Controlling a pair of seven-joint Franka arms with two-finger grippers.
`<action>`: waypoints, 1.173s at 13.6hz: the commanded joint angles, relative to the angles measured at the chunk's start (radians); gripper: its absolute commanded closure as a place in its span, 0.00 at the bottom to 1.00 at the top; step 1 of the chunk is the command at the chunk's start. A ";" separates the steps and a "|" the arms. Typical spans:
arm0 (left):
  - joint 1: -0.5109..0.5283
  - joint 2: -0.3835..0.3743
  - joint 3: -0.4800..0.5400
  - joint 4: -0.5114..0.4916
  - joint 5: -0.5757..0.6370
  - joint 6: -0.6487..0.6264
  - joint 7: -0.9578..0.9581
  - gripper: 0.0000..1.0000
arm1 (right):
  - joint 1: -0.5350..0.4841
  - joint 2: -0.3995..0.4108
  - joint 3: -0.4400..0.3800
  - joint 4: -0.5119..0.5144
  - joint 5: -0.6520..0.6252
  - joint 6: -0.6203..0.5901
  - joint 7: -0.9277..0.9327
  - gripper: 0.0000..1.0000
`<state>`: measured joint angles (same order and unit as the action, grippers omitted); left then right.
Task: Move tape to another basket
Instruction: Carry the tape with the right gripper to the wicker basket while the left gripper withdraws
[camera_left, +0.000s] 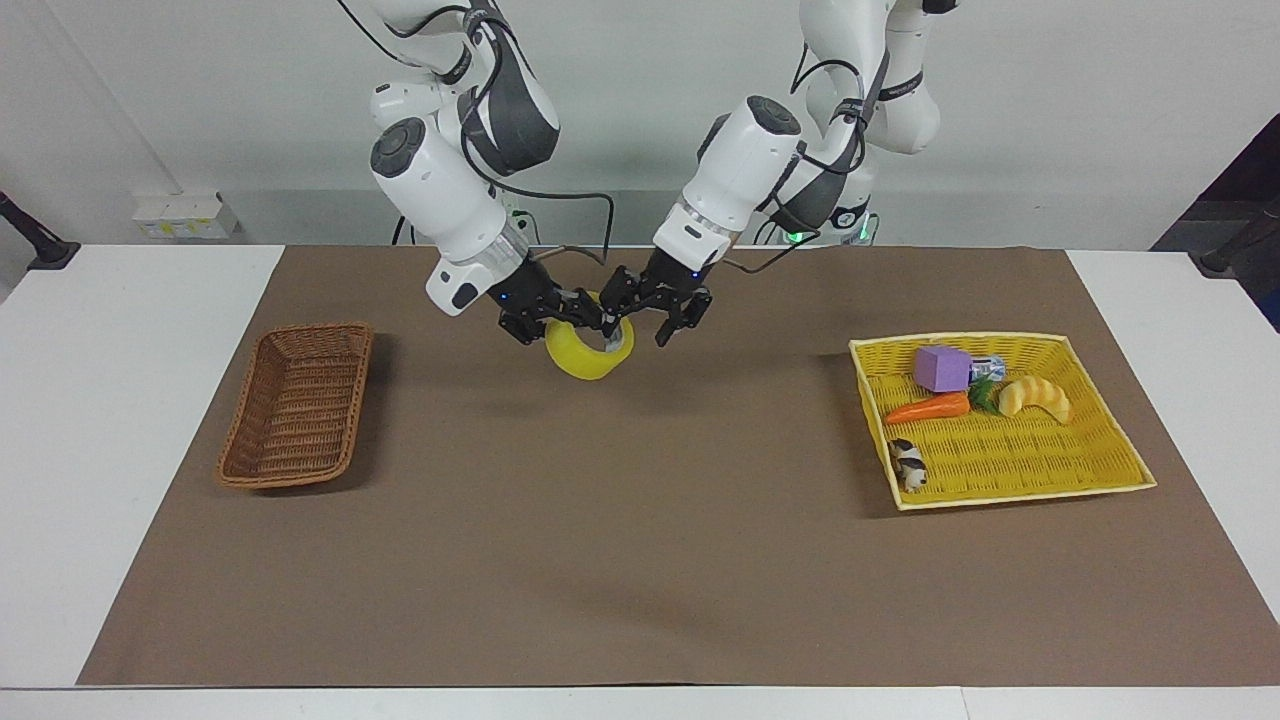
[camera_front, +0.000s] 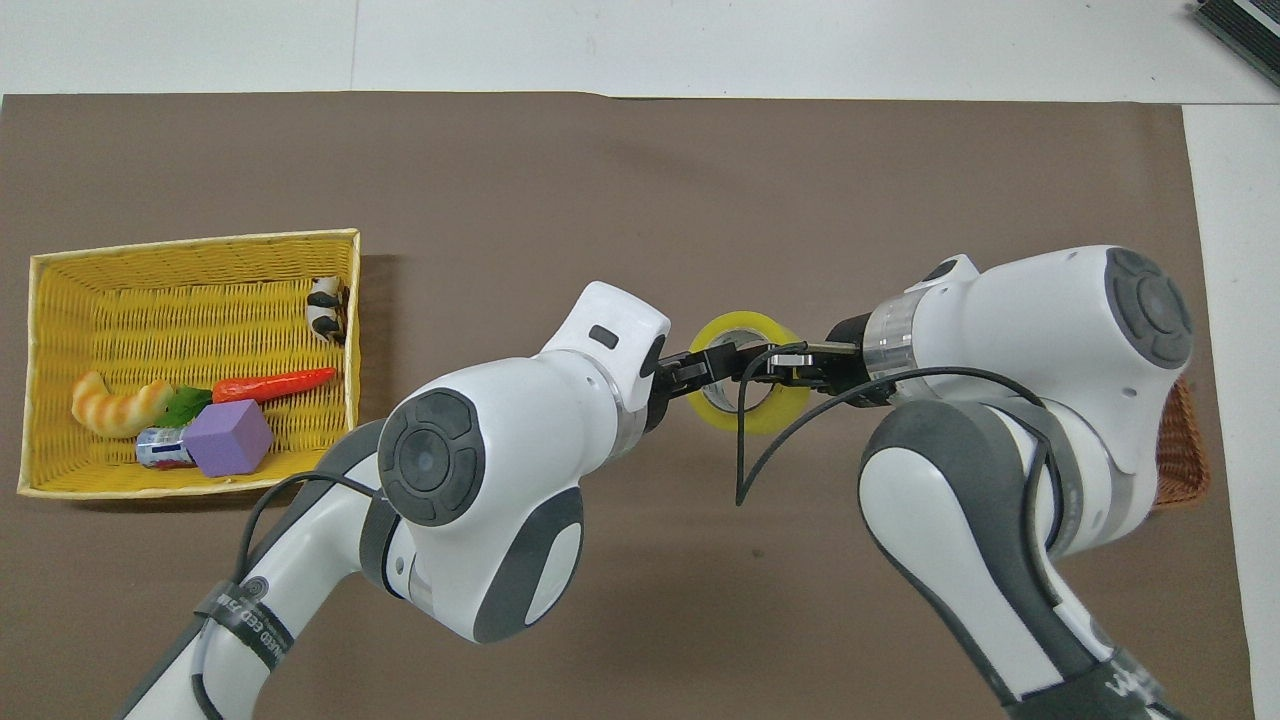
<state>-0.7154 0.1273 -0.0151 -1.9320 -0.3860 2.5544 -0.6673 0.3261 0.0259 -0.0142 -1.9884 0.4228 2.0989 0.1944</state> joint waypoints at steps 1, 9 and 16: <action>0.025 -0.017 0.014 0.013 -0.002 -0.031 0.012 0.00 | -0.001 -0.009 0.005 0.005 -0.086 -0.043 0.036 1.00; 0.244 -0.072 0.017 0.013 0.082 -0.212 0.288 0.00 | -0.163 0.017 0.002 0.052 -0.249 -0.180 -0.067 1.00; 0.486 -0.014 0.017 0.178 0.280 -0.366 0.699 0.00 | -0.352 0.039 0.000 0.074 -0.354 -0.203 -0.197 1.00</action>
<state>-0.2913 0.0762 0.0128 -1.8635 -0.1563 2.2881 -0.0573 0.0321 0.0535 -0.0236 -1.9419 0.0873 1.9261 0.0434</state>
